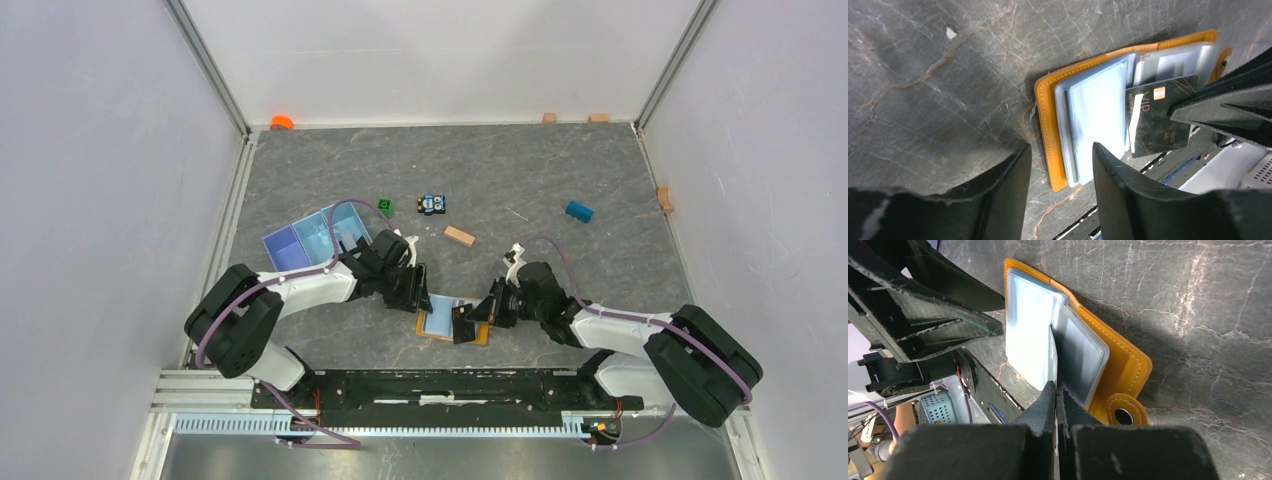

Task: Put the credit cards into the card holder
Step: Insert the credit card into the card holder.

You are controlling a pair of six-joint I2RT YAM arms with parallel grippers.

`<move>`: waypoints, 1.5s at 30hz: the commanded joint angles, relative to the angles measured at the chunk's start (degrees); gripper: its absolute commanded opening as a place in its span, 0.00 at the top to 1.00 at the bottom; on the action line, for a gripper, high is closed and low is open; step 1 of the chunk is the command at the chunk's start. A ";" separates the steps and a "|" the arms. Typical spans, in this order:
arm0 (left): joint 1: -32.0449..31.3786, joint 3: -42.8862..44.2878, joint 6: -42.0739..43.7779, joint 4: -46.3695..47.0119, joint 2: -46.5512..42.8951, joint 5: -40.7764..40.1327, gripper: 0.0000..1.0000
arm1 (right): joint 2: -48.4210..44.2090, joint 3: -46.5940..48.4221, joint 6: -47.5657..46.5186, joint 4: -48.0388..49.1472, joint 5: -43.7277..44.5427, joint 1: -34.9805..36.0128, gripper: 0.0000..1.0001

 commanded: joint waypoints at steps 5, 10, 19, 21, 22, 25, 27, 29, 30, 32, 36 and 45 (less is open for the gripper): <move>-0.64 0.82 2.86 0.71 4.44 -3.01 0.54 | 1.97 -2.58 2.36 7.47 0.94 -0.18 1.00; -0.89 0.79 2.89 0.63 5.46 -2.91 0.59 | 2.98 -3.07 1.72 9.06 2.75 -0.18 1.00; -1.09 1.17 2.91 -0.42 6.14 -3.69 0.66 | 4.14 -3.74 0.99 11.53 6.36 -0.27 1.00; -1.09 1.07 2.84 -0.48 6.47 -3.87 0.69 | 3.63 -3.74 0.23 10.26 7.89 -0.27 1.00; -1.09 1.11 2.83 -0.52 6.60 -3.87 0.69 | 3.30 -3.79 -0.05 9.67 8.72 -0.27 1.00; -1.17 0.92 2.55 -0.52 6.75 -3.90 0.71 | 2.74 -3.93 -0.86 8.73 10.50 -0.27 1.00; -1.17 0.83 2.41 -0.52 6.78 -3.87 0.71 | 2.89 -3.92 -1.00 8.63 10.81 -0.27 1.00; -1.26 0.74 2.24 -0.41 6.70 -3.81 0.71 | 3.24 -4.21 -0.88 9.11 10.80 -0.27 1.00; -1.34 0.71 2.21 -0.43 6.63 -3.70 0.71 | 3.50 -4.38 -0.71 9.51 10.63 -0.29 1.00; -1.49 0.71 2.15 -0.42 6.68 -3.65 0.71 | 4.08 -4.44 -0.43 10.14 9.98 -0.18 1.00; -1.70 0.61 2.15 -0.10 6.77 -3.07 0.72 | 4.87 -5.55 1.06 12.72 10.04 0.80 1.00; -1.92 -0.56 0.81 1.41 6.52 -1.30 0.80 | 7.02 -6.92 5.73 17.76 12.60 4.14 1.00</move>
